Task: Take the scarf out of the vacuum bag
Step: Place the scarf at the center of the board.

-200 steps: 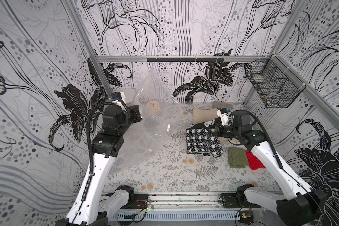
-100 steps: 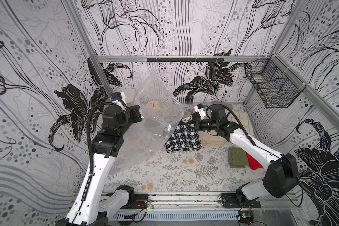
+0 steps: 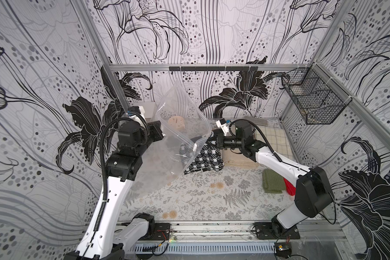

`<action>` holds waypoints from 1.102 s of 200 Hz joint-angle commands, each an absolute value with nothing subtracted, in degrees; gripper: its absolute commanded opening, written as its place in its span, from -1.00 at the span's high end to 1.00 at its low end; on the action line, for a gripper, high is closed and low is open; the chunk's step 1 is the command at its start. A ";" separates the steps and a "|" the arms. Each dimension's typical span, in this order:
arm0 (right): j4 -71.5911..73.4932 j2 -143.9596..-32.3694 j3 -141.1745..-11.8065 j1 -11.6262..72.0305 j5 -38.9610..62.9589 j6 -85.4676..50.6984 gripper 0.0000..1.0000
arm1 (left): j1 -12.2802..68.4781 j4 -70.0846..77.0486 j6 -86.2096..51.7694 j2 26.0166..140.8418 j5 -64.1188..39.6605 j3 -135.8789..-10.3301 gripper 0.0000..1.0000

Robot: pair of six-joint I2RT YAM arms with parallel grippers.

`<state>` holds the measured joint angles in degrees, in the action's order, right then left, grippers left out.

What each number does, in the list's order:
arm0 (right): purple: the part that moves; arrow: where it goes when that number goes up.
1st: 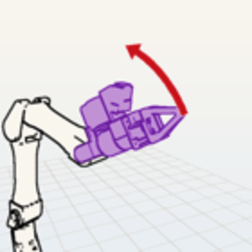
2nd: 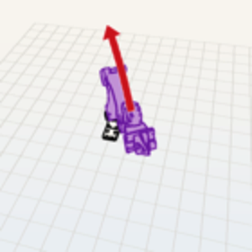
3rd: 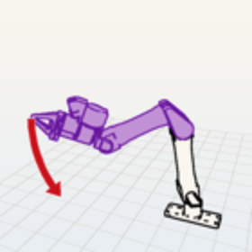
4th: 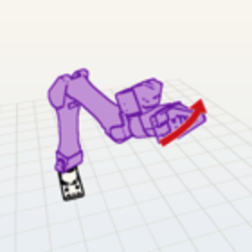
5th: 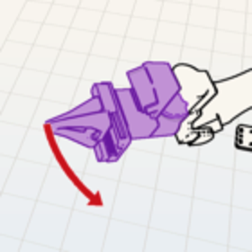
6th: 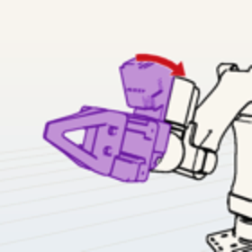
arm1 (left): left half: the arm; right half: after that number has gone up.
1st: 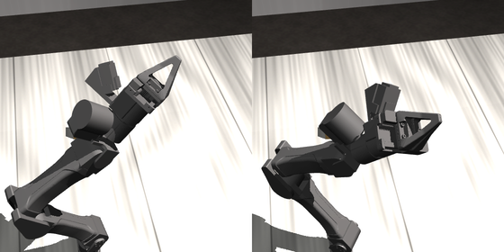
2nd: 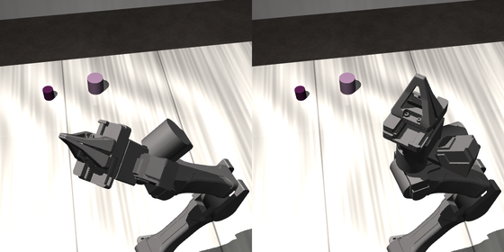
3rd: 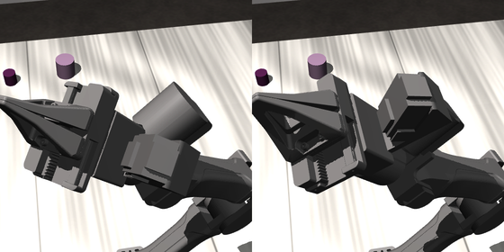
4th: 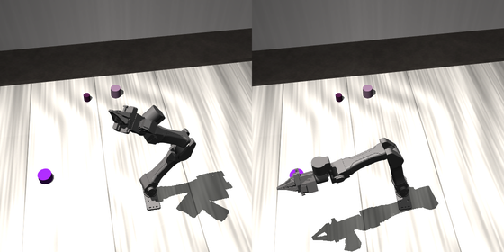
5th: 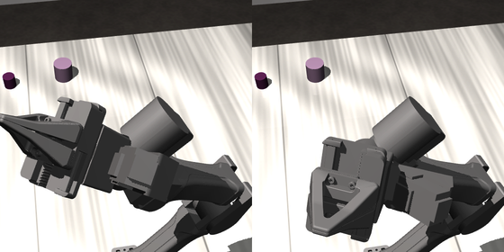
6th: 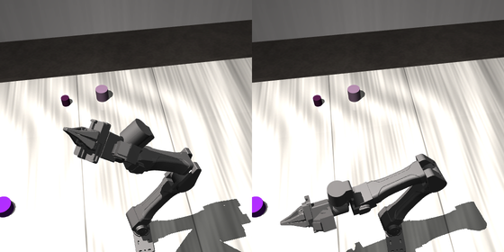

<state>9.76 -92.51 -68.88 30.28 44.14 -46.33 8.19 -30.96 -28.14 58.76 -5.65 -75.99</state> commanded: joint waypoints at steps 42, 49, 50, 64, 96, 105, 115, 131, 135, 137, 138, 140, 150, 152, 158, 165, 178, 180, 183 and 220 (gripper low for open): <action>33.84 -102.64 -69.50 31.35 51.19 -58.00 1.00 | 7.63 -28.83 -29.42 58.53 -6.69 -75.77 1.00; 35.01 -103.67 -69.55 31.45 51.47 -58.79 1.00 | 7.60 -28.72 -29.57 58.38 -6.68 -75.59 1.00; 35.08 -103.87 -69.58 31.46 51.49 -58.93 1.00 | 7.63 -28.73 -29.59 58.37 -6.72 -75.55 1.00; 37.27 -106.01 -69.75 31.55 52.27 -60.14 1.00 | 7.57 -28.74 -29.62 58.23 -6.61 -75.37 1.00; 37.00 -109.60 -68.97 31.55 52.21 -59.85 1.00 | 7.57 -28.72 -29.61 58.01 -5.90 -75.32 1.00; 36.57 -110.55 -68.44 31.55 51.99 -59.56 1.00 | 7.64 -28.37 -29.79 57.96 -5.80 -75.20 1.00; 36.97 -111.32 -67.70 31.55 52.20 -59.83 1.00 | 7.60 -27.96 -29.88 57.93 -5.80 -75.06 1.00; 35.33 -111.72 -66.44 31.55 51.83 -58.77 1.00 | 7.63 -27.87 -30.06 58.03 -5.80 -74.99 1.00; 34.61 -111.71 -66.08 31.55 51.71 -58.29 1.00 | 7.56 -27.80 -30.10 58.01 -5.80 -74.91 1.00; 34.14 -111.71 -65.96 31.55 51.64 -57.95 1.00 | 7.63 -27.74 -30.14 58.01 -5.80 -74.82 1.00; 33.94 -111.71 -65.85 31.55 51.62 -57.76 1.00 | 7.64 -27.71 -30.14 58.01 -5.80 -74.76 1.00; 33.34 -111.67 -65.68 31.55 51.53 -57.37 1.00 | 7.64 -27.69 -30.15 57.94 -5.80 -74.72 1.00; 30.96 -111.45 -64.90 31.55 51.33 -55.81 1.00 | 7.60 -27.65 -30.23 57.86 -5.73 -74.45 1.00; 30.53 -111.38 -64.70 31.55 51.33 -55.44 1.00 | 7.57 -27.65 -30.28 57.88 -5.67 -74.38 1.00; 29.21 -111.16 -64.26 31.55 51.24 -54.56 1.00 | 7.63 -27.61 -30.26 57.83 -5.65 -74.19 1.00; 27.43 -110.92 -63.82 31.54 51.15 -53.41 1.00 | 7.59 -27.59 -30.23 57.83 -5.67 -74.09 1.00; 23.14 -110.27 -63.29 31.55 50.53 -50.67 1.00 | 7.57 -27.54 -30.32 57.92 -5.61 -73.94 1.00; 22.38 -110.10 -63.24 31.55 50.40 -50.18 1.00 | 7.61 -27.52 -30.32 57.92 -5.62 -73.92 1.00; 21.29 -109.97 -63.12 31.54 50.18 -49.34 1.00 | 7.60 -27.49 -30.32 57.92 -5.67 -73.92 1.00; 6.35 -108.94 -63.62 31.55 45.83 -39.07 1.00 | 7.62 -26.99 -30.51 58.09 -6.32 -73.82 1.00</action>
